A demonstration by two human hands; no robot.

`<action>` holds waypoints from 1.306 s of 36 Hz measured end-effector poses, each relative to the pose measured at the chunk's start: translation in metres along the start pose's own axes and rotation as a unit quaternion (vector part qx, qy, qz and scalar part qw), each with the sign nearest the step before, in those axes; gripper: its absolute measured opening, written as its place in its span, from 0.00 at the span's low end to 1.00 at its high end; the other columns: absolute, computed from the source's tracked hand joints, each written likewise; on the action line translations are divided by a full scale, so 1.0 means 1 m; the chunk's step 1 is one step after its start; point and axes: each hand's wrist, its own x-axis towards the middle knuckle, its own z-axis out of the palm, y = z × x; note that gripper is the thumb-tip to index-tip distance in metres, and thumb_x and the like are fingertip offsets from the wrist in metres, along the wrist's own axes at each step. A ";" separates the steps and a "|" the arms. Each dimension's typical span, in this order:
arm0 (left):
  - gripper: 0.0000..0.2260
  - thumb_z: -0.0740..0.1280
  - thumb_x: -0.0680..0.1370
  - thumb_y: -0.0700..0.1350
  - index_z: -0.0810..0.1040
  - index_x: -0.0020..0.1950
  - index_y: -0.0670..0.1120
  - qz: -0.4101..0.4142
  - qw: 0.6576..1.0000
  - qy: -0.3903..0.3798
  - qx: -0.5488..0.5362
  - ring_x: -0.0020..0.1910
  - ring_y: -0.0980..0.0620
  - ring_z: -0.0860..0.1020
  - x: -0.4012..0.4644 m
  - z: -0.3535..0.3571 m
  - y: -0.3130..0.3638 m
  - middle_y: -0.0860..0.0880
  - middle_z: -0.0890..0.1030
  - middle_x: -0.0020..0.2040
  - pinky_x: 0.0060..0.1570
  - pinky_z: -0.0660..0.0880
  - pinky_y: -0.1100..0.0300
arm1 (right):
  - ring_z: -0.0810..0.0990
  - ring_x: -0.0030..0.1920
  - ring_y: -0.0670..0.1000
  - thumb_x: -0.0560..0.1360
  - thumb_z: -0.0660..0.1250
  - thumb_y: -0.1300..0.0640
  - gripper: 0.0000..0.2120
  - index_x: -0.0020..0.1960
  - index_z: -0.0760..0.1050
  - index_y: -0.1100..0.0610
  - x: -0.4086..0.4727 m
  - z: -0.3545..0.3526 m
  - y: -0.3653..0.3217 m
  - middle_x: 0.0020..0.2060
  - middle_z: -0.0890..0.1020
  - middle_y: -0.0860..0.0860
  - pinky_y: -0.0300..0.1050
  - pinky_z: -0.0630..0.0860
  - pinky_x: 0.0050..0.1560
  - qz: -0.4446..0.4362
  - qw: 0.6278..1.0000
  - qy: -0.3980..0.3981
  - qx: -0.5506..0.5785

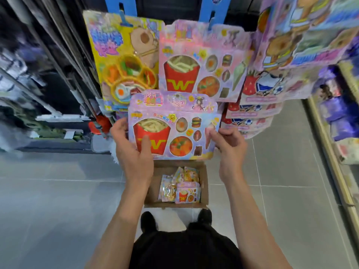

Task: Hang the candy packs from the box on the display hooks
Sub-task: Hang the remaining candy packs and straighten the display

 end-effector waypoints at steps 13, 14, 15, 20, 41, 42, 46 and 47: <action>0.19 0.64 0.75 0.37 0.65 0.65 0.47 0.045 0.993 -0.022 -0.111 0.60 0.55 0.76 0.017 0.022 0.055 0.48 0.74 0.60 0.53 0.74 0.65 | 0.83 0.41 0.46 0.65 0.77 0.58 0.15 0.48 0.78 0.62 0.018 0.002 -0.069 0.38 0.84 0.47 0.38 0.79 0.43 -0.122 0.992 -0.009 0.011; 0.20 0.64 0.76 0.38 0.65 0.65 0.48 0.044 0.991 -0.027 -0.123 0.61 0.55 0.76 0.020 0.025 0.061 0.48 0.74 0.62 0.55 0.75 0.64 | 0.82 0.39 0.45 0.65 0.76 0.58 0.13 0.46 0.78 0.62 0.020 0.006 -0.075 0.36 0.84 0.45 0.37 0.78 0.42 -0.137 0.990 0.005 0.017; 0.20 0.65 0.76 0.38 0.65 0.65 0.49 0.044 0.990 -0.032 -0.129 0.62 0.55 0.76 0.023 0.027 0.068 0.47 0.74 0.63 0.56 0.75 0.62 | 0.82 0.39 0.44 0.65 0.76 0.58 0.12 0.45 0.78 0.61 0.021 0.009 -0.081 0.35 0.83 0.43 0.36 0.77 0.42 -0.148 0.989 0.017 0.023; 0.19 0.68 0.77 0.38 0.67 0.63 0.53 0.032 0.987 -0.045 -0.152 0.59 0.56 0.79 0.044 0.034 0.092 0.49 0.77 0.60 0.55 0.77 0.57 | 0.83 0.43 0.51 0.66 0.77 0.56 0.07 0.44 0.83 0.53 0.030 0.013 -0.102 0.41 0.85 0.50 0.42 0.78 0.47 -0.179 0.983 0.035 0.035; 0.26 0.68 0.79 0.37 0.72 0.62 0.70 0.013 0.982 -0.149 -0.112 0.64 0.53 0.76 0.092 0.040 0.141 0.56 0.78 0.63 0.60 0.78 0.48 | 0.80 0.59 0.43 0.76 0.70 0.68 0.23 0.60 0.71 0.45 0.019 0.042 -0.136 0.58 0.80 0.50 0.33 0.78 0.51 -0.181 0.983 -0.017 0.012; 0.26 0.68 0.79 0.39 0.72 0.63 0.71 0.014 0.982 -0.156 -0.107 0.65 0.53 0.76 0.093 0.039 0.142 0.56 0.78 0.64 0.61 0.77 0.46 | 0.80 0.60 0.44 0.76 0.70 0.68 0.22 0.60 0.71 0.45 0.018 0.043 -0.136 0.58 0.80 0.50 0.34 0.78 0.51 -0.182 0.983 -0.013 0.018; 0.27 0.70 0.79 0.44 0.68 0.64 0.75 0.033 0.983 -0.165 -0.070 0.66 0.56 0.75 0.091 0.036 0.138 0.60 0.76 0.66 0.63 0.76 0.45 | 0.80 0.58 0.40 0.77 0.69 0.68 0.21 0.60 0.72 0.45 0.018 0.044 -0.136 0.57 0.81 0.45 0.33 0.79 0.51 -0.186 0.982 0.005 0.029; 0.27 0.70 0.79 0.44 0.68 0.65 0.76 0.038 0.983 -0.165 -0.064 0.67 0.56 0.75 0.090 0.036 0.137 0.61 0.76 0.67 0.64 0.75 0.45 | 0.80 0.57 0.38 0.77 0.69 0.68 0.21 0.60 0.72 0.45 0.020 0.044 -0.137 0.57 0.80 0.44 0.32 0.78 0.50 -0.188 0.982 0.006 0.032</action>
